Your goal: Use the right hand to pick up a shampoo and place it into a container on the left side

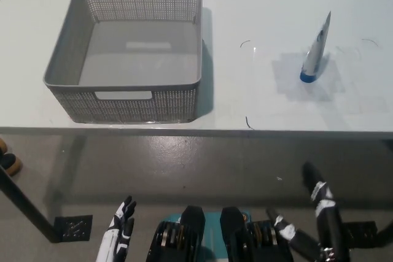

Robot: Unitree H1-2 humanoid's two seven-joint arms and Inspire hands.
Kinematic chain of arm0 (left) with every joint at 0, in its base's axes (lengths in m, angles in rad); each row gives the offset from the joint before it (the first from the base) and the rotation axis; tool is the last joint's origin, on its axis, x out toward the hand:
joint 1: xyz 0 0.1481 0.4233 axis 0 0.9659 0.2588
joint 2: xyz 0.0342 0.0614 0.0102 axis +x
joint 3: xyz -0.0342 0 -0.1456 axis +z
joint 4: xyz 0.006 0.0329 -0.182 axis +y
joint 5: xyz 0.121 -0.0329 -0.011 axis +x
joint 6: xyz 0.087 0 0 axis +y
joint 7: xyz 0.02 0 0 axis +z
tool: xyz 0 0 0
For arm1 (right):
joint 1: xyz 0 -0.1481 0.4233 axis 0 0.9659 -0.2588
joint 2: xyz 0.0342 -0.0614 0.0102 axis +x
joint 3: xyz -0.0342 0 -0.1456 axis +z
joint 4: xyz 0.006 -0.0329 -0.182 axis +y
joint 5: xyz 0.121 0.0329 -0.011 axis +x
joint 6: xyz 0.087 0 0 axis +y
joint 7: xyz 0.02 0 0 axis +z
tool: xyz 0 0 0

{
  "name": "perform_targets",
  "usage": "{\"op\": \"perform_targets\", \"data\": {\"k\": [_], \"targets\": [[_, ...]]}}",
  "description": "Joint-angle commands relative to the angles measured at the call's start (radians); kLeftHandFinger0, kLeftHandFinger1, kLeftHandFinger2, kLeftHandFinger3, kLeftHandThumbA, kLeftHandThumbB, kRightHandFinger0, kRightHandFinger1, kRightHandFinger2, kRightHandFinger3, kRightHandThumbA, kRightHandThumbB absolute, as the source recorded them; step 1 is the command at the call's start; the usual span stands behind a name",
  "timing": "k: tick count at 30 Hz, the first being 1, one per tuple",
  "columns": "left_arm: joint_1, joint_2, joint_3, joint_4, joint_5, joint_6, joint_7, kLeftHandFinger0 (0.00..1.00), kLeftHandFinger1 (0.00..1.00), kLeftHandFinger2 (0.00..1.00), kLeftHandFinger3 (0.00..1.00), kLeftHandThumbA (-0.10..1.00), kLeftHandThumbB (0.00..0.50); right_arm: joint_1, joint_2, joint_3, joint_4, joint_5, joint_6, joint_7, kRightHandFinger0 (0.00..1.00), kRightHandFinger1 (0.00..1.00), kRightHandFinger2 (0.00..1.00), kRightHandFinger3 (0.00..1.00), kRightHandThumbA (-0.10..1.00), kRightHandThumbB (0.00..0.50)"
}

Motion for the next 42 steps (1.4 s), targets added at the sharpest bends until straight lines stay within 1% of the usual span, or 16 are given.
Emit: {"op": "perform_targets", "data": {"k": [1,2,4,5,7,8,9,12,15,20,24,27,31,35,39,42], "targets": [[0.002,0.007,-0.009,-0.047,0.011,-0.062,0.044,1.00,1.00,1.00,1.00,1.00,0.233,-0.063,0.021,-0.047,-0.110,-0.102,-0.074,-0.062,1.00,1.00,1.00,1.00,0.85,0.217],[0.004,0.008,-0.011,-0.048,0.011,-0.062,0.047,1.00,1.00,1.00,1.00,1.00,0.229,-0.077,0.023,-0.060,-0.158,-0.139,-0.014,-0.056,1.00,1.00,1.00,1.00,0.89,0.256],[0.031,0.005,-0.019,-0.053,0.010,-0.062,0.052,1.00,1.00,1.00,1.00,1.00,0.228,-0.081,0.018,-0.067,-0.206,-0.157,0.037,-0.037,1.00,1.00,1.00,1.00,0.92,0.302],[0.050,0.006,-0.024,-0.055,0.013,-0.062,0.058,1.00,1.00,1.00,1.00,1.00,0.230,-0.105,0.017,-0.075,-0.241,-0.158,0.093,-0.021,1.00,1.00,1.00,1.00,0.91,0.342],[0.056,0.010,-0.035,-0.057,0.030,-0.062,0.075,1.00,1.00,1.00,1.00,1.00,0.220,-0.146,0.019,-0.087,-0.252,-0.151,0.136,-0.018,1.00,1.00,1.00,1.00,0.87,0.385],[0.059,0.013,-0.040,-0.056,0.034,-0.062,0.084,1.00,1.00,1.00,1.00,1.00,0.210,-0.171,0.013,-0.093,-0.258,-0.152,0.166,-0.011,1.00,1.00,1.00,1.00,0.89,0.405],[0.062,0.016,-0.043,-0.051,0.028,-0.062,0.086,1.00,1.00,1.00,1.00,1.00,0.204,-0.217,0.006,-0.103,-0.255,-0.152,0.209,-0.004,1.00,1.00,1.00,1.00,0.89,0.413],[0.068,0.015,-0.044,-0.048,0.010,-0.062,0.082,1.00,1.00,1.00,1.00,1.00,0.208,-0.308,-0.006,-0.132,-0.214,-0.159,0.251,-0.015,1.00,1.00,1.00,1.00,0.87,0.438],[0.068,0.013,-0.045,-0.040,0.008,-0.062,0.088,1.00,1.00,1.00,1.00,1.00,0.214,-0.396,-0.026,-0.158,-0.161,-0.158,0.281,-0.022,1.00,1.00,1.00,1.00,0.86,0.431],[0.072,0.020,-0.056,-0.039,0.018,-0.062,0.104,1.00,1.00,1.00,1.00,1.00,0.213,-0.533,-0.062,-0.189,-0.034,-0.145,0.326,-0.027,1.00,1.00,1.00,1.00,0.86,0.372],[0.081,0.021,-0.062,-0.042,0.019,-0.062,0.109,1.00,1.00,1.00,1.00,1.00,0.214,-0.641,-0.083,-0.216,0.095,-0.094,0.370,-0.017,1.00,1.00,1.00,1.00,0.90,0.393],[0.084,0.023,-0.066,-0.035,0.026,-0.062,0.117,1.00,1.00,1.00,1.00,1.00,0.233,-0.700,-0.095,-0.226,0.184,-0.093,0.373,-0.026,1.00,1.00,1.00,1.00,0.93,0.414],[0.087,0.027,-0.074,-0.037,0.032,-0.062,0.129,1.00,1.00,1.00,1.00,1.00,0.224,-0.794,-0.119,-0.237,0.345,-0.099,0.343,-0.062,1.00,1.00,1.00,1.00,0.92,0.395],[0.083,0.034,-0.081,-0.034,0.022,-0.062,0.131,1.00,1.00,1.00,1.00,1.00,0.213,-0.861,-0.136,-0.245,0.472,-0.100,0.320,-0.092,1.00,1.00,1.00,1.00,0.91,0.397],[0.082,0.034,-0.082,-0.033,0.016,-0.062,0.131,1.00,1.00,1.00,1.00,1.00,0.226,-0.903,-0.152,-0.252,0.579,-0.083,0.288,-0.105,1.00,1.00,1.00,1.00,0.90,0.406],[0.087,0.035,-0.084,-0.035,0.023,-0.062,0.132,1.00,1.00,1.00,1.00,1.00,0.231,-0.928,-0.158,-0.257,0.656,-0.075,0.263,-0.119,1.00,1.00,1.00,1.00,0.87,0.389]]}}
